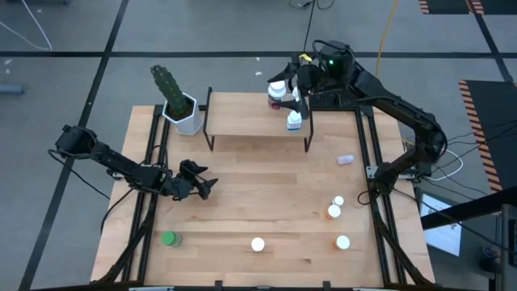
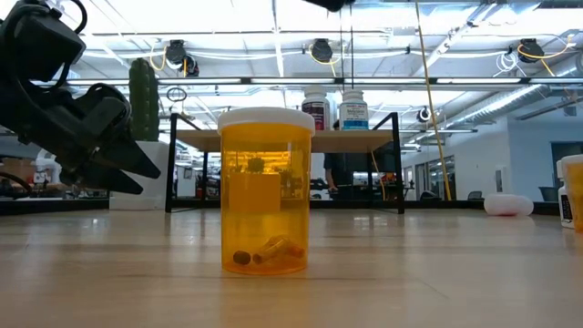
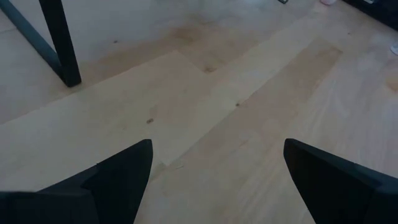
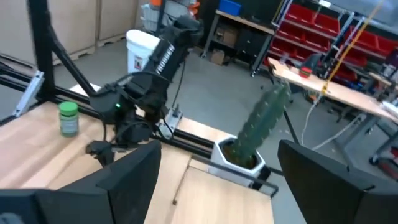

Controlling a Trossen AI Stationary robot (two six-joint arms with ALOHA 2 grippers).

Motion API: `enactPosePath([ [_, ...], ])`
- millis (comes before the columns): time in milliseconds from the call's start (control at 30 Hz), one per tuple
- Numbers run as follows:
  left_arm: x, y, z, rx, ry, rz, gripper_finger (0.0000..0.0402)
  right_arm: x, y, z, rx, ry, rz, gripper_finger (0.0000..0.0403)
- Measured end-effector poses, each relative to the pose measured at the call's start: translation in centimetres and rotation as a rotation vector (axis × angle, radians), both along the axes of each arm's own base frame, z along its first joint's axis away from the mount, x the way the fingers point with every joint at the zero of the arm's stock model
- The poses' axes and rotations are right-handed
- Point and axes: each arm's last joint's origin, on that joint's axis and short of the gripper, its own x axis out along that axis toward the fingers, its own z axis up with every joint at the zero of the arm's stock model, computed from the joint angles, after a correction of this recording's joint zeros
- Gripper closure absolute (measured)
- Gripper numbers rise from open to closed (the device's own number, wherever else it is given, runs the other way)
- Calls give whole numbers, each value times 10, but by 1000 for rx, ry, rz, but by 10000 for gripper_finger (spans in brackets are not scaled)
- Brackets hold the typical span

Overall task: Pick and place medicine bottles onto shelf by color
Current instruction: Adjust the white and blue pill bottle on the shelf

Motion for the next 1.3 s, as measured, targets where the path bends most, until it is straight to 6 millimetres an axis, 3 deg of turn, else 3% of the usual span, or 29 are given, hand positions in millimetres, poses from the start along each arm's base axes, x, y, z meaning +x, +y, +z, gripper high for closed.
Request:
enactPosePath([
  [300,0,0,0,-7,-1,-1,37,11,38,-1,56,68,29,85],
  [567,0,0,0,-9,0,-3,37,24,79,-10,-38,164,22,90],
  [833,0,-1,0,-17,0,-10,37,28,101,-15,-2,214,62,90],
  [1133,0,-1,0,-16,1,-13,37,43,115,-72,-23,277,-130,91],
  [1300,0,-1,0,-16,2,-13,37,47,129,-99,-52,299,-155,91],
])
